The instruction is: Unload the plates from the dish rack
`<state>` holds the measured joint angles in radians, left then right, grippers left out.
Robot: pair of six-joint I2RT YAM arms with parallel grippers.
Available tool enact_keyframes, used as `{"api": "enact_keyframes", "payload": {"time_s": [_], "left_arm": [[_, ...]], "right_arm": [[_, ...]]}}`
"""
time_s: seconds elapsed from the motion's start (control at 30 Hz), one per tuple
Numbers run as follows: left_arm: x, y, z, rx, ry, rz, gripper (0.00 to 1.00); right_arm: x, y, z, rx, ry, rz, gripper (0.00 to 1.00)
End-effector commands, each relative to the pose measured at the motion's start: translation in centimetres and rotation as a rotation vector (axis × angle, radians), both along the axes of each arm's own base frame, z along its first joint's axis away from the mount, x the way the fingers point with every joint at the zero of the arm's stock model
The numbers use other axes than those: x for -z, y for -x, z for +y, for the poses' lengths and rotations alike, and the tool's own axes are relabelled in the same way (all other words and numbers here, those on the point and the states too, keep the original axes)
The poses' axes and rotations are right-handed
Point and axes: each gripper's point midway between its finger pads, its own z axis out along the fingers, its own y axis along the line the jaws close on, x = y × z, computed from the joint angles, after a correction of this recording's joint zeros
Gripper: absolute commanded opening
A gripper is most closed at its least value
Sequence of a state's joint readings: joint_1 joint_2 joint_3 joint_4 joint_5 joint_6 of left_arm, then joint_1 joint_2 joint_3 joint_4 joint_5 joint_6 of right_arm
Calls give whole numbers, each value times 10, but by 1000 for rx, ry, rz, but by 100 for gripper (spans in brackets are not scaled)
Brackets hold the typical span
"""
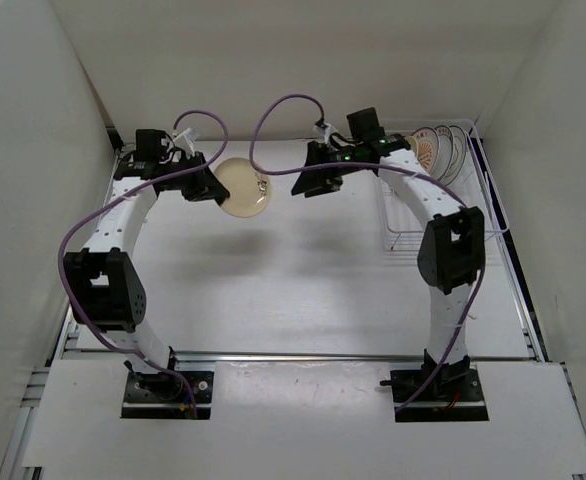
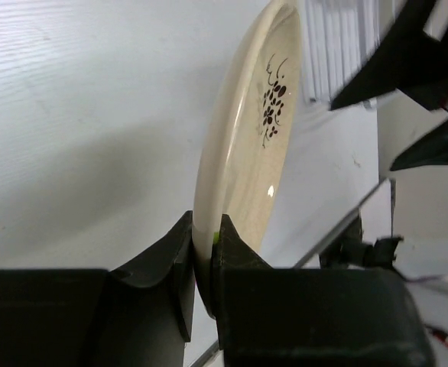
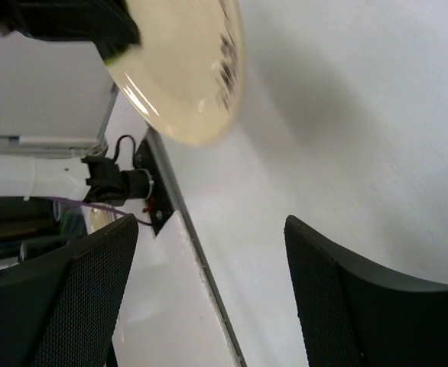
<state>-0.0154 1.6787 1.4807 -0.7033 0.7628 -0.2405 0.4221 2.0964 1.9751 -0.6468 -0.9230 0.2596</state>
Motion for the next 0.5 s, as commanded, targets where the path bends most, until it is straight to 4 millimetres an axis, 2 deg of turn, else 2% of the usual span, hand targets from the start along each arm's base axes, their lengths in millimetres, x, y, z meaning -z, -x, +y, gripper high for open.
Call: {"api": "enact_keyframes", "payload": {"time_s": [0.0,0.07,0.1,0.13,0.17,0.2,0.27,0.3,0.33,0.37,0.4,0.43,0.47], "left_arm": [[-17,-35,27,-198,-13,-28,10],[-9,-44,38,-259,-16,1,10],[-2,-54,51,-305,-14,21,10],[-2,-60,57,-325,-7,25,10],[2,-66,65,-342,-8,34,10],[7,-79,79,-375,-1,41,10],[13,-91,92,-402,14,57,10],[27,-101,107,-428,14,75,10],[30,-107,113,-439,14,77,10],[21,-118,120,-441,25,45,10],[24,-125,128,-453,25,39,10],[38,-131,135,-454,55,75,10],[34,-139,140,-453,64,52,10]], "right_arm": [[-40,-5,-48,83,26,-158,81],[-33,-5,-66,122,60,-153,82],[-29,-7,-75,144,92,-170,82],[-34,-1,-80,154,110,-194,82],[-26,-4,-94,187,140,-191,84],[-27,-2,-105,205,173,-229,86],[-25,0,-124,235,195,-232,88],[-24,6,-133,247,200,-234,88],[-23,10,-141,262,207,-218,90],[-22,8,-157,298,223,-213,93],[-17,12,-164,313,229,-197,94],[-19,15,-176,335,262,-220,96],[-15,19,-191,359,289,-205,98]]}}
